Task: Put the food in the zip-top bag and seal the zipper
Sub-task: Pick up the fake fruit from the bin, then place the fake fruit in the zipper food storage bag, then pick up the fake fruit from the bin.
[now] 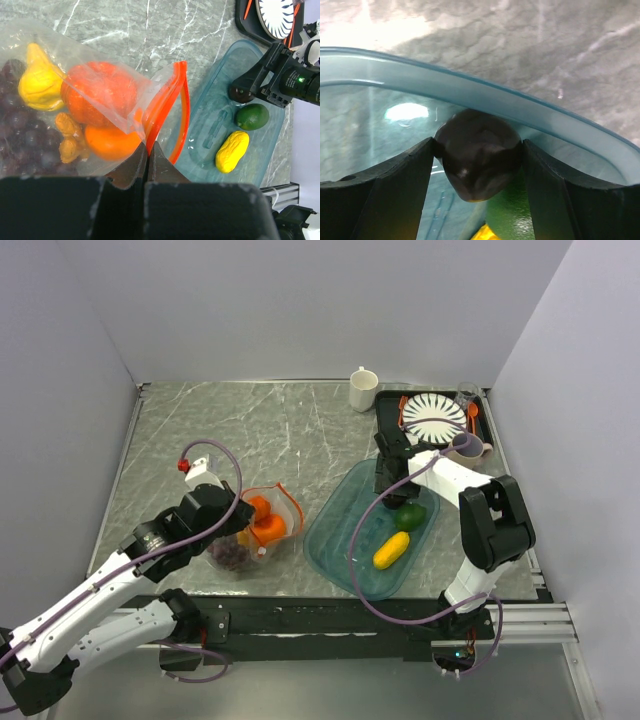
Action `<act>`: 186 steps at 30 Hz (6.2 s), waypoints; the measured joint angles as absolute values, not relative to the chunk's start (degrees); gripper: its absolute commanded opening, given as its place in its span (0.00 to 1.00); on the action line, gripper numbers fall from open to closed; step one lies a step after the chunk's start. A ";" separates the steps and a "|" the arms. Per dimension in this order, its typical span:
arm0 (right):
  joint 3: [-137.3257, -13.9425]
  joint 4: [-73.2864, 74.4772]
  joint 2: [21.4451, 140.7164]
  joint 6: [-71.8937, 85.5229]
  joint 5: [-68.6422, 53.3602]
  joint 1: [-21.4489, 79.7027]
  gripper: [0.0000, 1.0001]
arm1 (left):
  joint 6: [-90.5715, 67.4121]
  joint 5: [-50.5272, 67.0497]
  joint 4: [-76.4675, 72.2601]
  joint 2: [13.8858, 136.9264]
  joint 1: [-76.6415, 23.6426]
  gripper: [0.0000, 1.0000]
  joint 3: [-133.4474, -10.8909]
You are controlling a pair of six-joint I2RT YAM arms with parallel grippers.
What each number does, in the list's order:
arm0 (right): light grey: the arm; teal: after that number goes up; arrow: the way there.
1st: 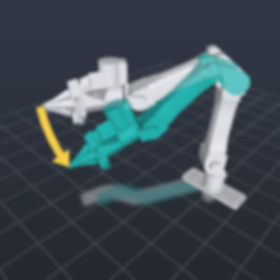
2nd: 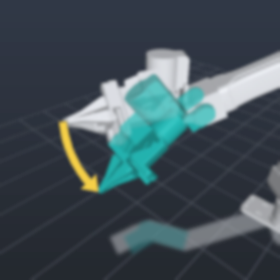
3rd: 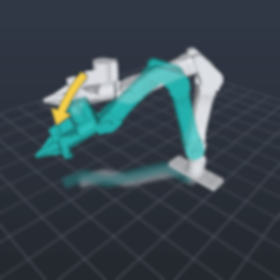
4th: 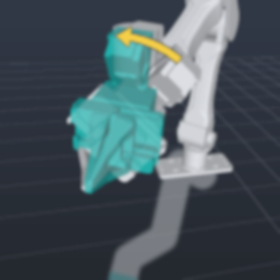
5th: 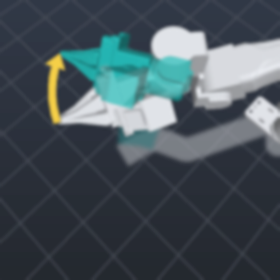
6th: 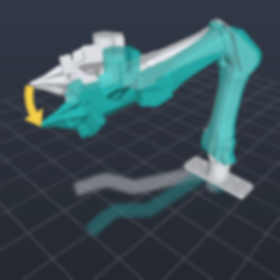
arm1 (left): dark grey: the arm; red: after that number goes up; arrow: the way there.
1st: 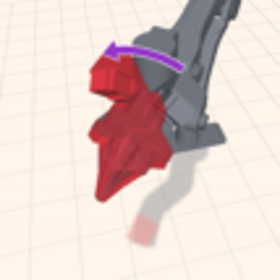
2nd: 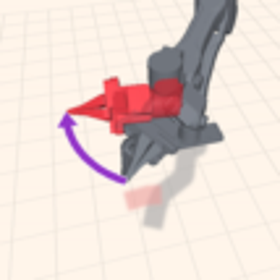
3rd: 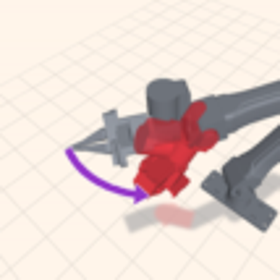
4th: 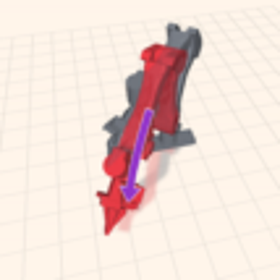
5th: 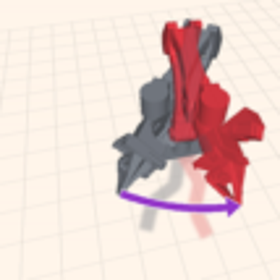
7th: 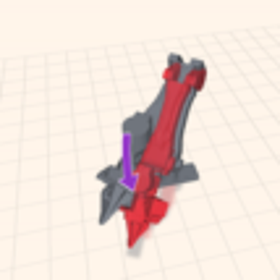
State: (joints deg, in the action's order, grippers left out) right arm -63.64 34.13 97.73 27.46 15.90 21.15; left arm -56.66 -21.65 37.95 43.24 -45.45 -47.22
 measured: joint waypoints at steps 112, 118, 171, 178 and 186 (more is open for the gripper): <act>-78.94 16.97 101.43 38.72 -20.36 58.15 0.13 | -58.19 -23.86 40.51 39.70 -45.41 0.01 -47.16; -79.07 16.58 101.93 38.72 -21.52 58.26 0.17 | -58.19 -23.86 40.25 40.38 -45.41 0.01 -47.16; -51.16 39.57 82.72 59.99 24.82 24.49 0.82 | -58.17 -23.59 40.05 40.56 -45.41 0.01 -47.16; -51.46 36.86 88.58 55.57 24.45 24.16 0.83 | -58.17 -23.40 39.94 40.99 -45.41 0.01 -47.16; -56.47 34.76 94.83 46.44 22.76 23.64 0.83 | -58.17 -23.40 39.94 40.99 -45.41 0.01 -47.16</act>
